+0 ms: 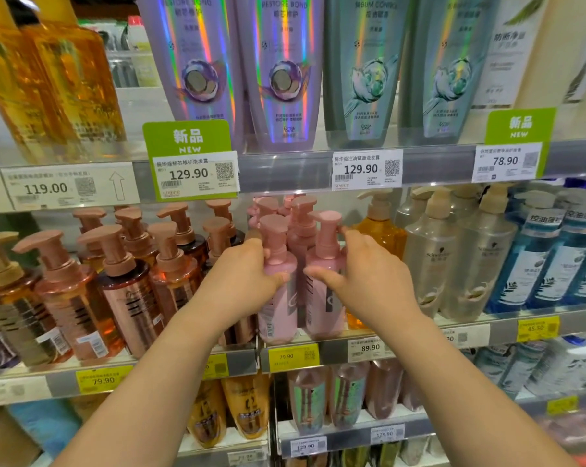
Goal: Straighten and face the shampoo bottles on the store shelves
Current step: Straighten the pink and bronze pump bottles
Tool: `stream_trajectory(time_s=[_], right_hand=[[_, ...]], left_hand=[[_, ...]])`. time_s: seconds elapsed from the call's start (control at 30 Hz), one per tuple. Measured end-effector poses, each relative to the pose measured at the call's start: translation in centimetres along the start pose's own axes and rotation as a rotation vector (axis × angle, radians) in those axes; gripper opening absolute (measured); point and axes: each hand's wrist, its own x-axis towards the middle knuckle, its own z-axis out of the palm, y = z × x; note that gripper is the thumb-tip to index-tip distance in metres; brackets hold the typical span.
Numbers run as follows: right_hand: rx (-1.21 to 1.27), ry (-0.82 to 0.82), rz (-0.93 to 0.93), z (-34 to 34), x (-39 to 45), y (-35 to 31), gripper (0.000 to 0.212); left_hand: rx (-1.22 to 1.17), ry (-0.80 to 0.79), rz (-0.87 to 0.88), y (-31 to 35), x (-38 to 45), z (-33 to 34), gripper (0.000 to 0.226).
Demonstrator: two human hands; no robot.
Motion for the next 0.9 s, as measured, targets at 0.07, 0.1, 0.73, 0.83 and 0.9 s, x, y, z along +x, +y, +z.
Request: stream_trajectory(time_s=[0.07,0.1,0.73,0.83,0.9], right_hand=[[0.053,-0.003,-0.025,-0.3,0.5,0.6,0.068],[0.079,-0.031,-0.048,-0.4,0.8,0.9,0.060],[0.141,-0.241,-0.065,-1.4,2.1,1.0,0.045],[0.230,-0.299,-0.055,-0.9,2.0,0.9,0.054],[0.220,-0.263,-0.064,-0.7,1.9,0.8,0.059]], left_hand=[[0.031,0.095,-0.027,0.5,-0.4,0.3,0.059],[0.073,0.139,-0.040,0.7,-0.5,0.5,0.063],[0.012,0.219,0.004,0.5,-0.2,0.5,0.053],[0.028,0.169,0.025,0.5,0.2,0.2,0.051],[-0.022,0.123,0.026,0.2,0.5,-0.1,0.048]])
